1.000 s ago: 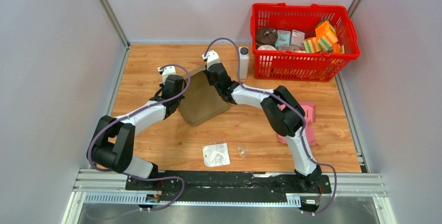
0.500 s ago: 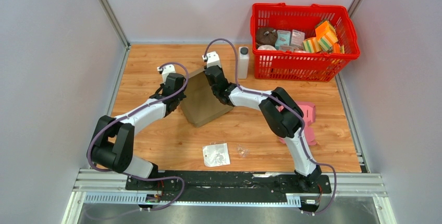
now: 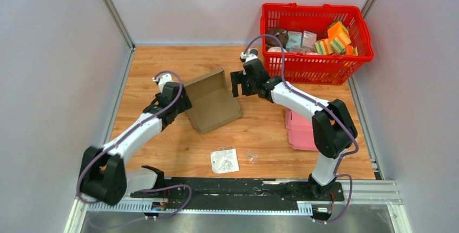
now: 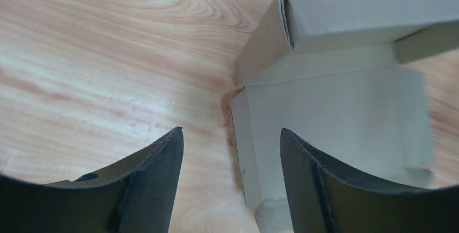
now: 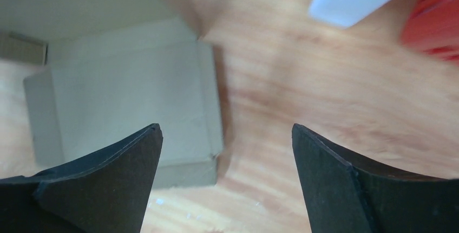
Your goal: Fold the paper box
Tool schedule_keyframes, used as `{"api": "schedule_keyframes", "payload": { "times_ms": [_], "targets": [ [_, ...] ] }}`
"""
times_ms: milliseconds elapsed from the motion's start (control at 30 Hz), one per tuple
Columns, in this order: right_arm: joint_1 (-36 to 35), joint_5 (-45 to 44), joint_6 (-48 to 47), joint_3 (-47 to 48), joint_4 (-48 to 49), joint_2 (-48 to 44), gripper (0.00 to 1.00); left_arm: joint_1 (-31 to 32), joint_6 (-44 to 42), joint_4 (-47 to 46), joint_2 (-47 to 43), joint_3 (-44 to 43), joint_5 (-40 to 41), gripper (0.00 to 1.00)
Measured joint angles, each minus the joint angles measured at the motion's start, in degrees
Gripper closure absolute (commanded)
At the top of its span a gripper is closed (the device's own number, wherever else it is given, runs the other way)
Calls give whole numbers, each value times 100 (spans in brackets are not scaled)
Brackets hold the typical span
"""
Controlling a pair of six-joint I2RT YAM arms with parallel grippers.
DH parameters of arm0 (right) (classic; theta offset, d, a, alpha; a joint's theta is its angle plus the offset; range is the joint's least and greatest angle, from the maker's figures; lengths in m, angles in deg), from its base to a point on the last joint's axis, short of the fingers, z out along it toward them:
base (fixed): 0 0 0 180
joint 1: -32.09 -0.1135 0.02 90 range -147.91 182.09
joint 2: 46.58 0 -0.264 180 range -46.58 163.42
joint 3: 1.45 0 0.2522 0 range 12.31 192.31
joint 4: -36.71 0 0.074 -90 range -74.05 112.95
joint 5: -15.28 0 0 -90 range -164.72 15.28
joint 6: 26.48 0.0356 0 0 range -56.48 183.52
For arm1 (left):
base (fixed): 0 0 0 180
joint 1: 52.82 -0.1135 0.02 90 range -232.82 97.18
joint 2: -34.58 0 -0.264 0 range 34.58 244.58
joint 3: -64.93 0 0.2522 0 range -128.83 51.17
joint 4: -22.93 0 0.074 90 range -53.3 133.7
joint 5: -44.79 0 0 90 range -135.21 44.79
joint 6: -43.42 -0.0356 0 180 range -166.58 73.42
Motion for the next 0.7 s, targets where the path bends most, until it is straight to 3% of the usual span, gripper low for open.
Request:
{"api": "schedule_keyframes", "payload": {
  "times_ms": [100, 167, 267, 367, 467, 600, 700],
  "targets": [
    [-20, 494, 280, -149, -271, 61, 13, -107, 153, 374, -1167, 225, -466, 43],
    [-33, 695, 533, -195, -603, 105, 13, -129, 149, 367, -1932, 470, -1021, 43],
    [11, 807, 833, -339, -890, -9, 12, 208, -26, 428, -2120, 426, -1652, 39],
    [203, 752, 1021, -782, -1097, -542, 12, 1202, -511, 612, -1386, -17, -1847, 33],
    [485, 520, 1163, -1528, -1200, -1674, 11, 2177, -1226, 1029, -190, -741, -1613, 32],
    [896, 291, 1296, -2310, -1150, -3171, 11, 2975, -2109, 1517, 1416, -1853, -1040, 32],
    [1071, 286, 1320, -2610, -1126, -3613, 11, 3362, -2693, 1692, 2470, -2496, -557, 34]
  ]
}}
